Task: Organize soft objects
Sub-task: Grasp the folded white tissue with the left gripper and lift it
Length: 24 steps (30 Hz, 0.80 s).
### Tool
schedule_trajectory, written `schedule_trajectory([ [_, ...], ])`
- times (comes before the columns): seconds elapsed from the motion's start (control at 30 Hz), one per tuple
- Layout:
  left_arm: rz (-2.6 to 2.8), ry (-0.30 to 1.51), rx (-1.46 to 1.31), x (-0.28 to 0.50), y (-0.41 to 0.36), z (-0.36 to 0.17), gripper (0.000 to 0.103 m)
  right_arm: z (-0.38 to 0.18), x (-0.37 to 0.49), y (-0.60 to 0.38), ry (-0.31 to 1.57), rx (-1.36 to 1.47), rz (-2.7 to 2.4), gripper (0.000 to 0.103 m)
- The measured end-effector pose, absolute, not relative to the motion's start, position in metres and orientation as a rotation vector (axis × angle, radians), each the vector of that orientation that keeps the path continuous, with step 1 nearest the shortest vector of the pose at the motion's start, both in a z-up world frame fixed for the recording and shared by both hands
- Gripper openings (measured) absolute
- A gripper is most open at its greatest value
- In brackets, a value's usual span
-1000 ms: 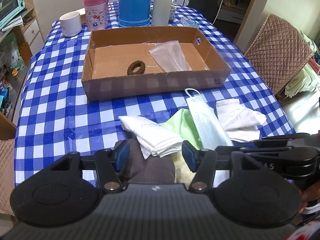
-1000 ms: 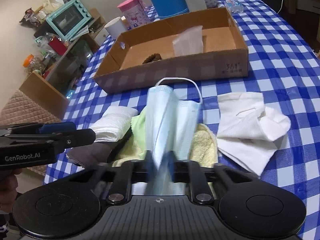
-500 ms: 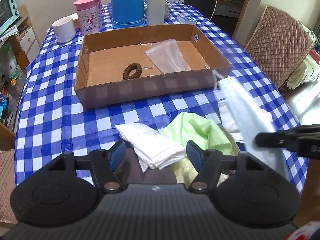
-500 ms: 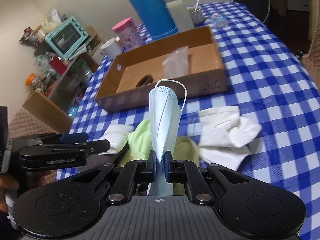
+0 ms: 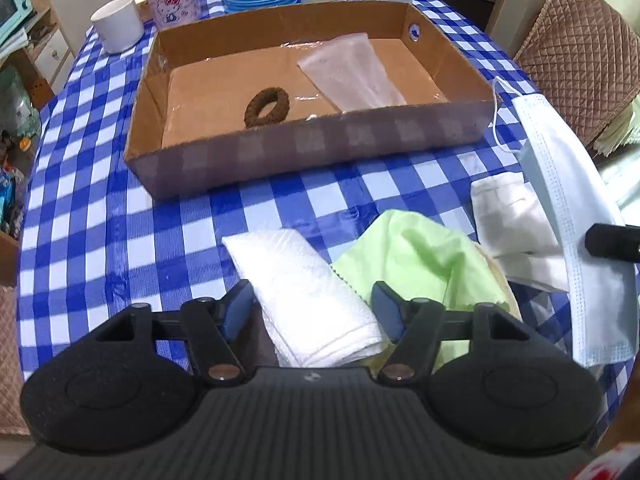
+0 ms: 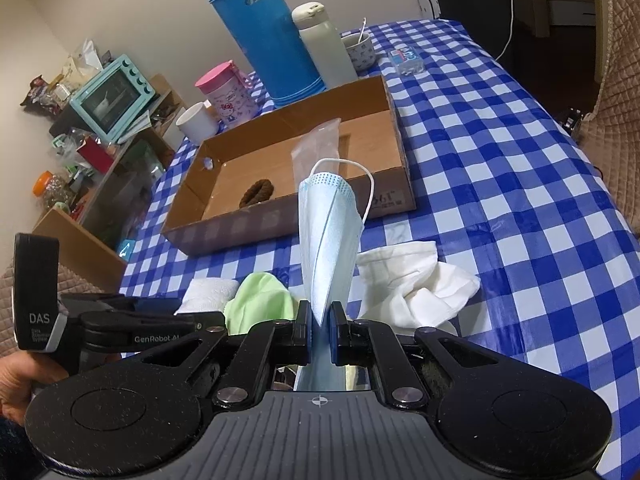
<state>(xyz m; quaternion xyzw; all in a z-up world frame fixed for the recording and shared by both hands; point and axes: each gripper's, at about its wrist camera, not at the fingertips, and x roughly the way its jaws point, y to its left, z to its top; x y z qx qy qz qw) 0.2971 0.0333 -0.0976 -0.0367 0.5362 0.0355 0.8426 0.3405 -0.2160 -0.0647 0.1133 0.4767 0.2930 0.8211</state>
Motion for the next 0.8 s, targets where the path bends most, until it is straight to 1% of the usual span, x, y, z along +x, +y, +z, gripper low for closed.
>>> schedule_trajectory([
  [0.1,0.077,1.130,-0.101,0.288,0.041,-0.101,0.058,-0.067,0.341,-0.214,1.023,0.240,0.634,0.009],
  [0.17,0.085,1.129,-0.115,0.282,0.047,-0.102,0.053,-0.070,0.341,-0.213,1.031,0.236,0.636,0.009],
  [0.23,0.090,1.119,-0.142,0.277,0.053,-0.101,0.044,-0.071,0.342,-0.213,1.036,0.233,0.640,0.009],
  [0.3,0.093,1.111,-0.174,0.272,0.060,-0.100,0.038,-0.072,0.343,-0.212,1.038,0.229,0.643,0.009],
  [0.43,0.096,1.077,-0.195,0.261,0.066,-0.094,0.031,-0.070,0.344,-0.210,1.034,0.221,0.652,0.009],
  [0.53,0.099,1.041,-0.199,0.251,0.068,-0.086,0.029,-0.068,0.343,-0.209,1.027,0.215,0.659,0.009],
  [0.8,0.096,0.946,-0.230,0.237,0.080,-0.050,0.028,-0.054,0.342,-0.211,0.975,0.186,0.684,0.009],
])
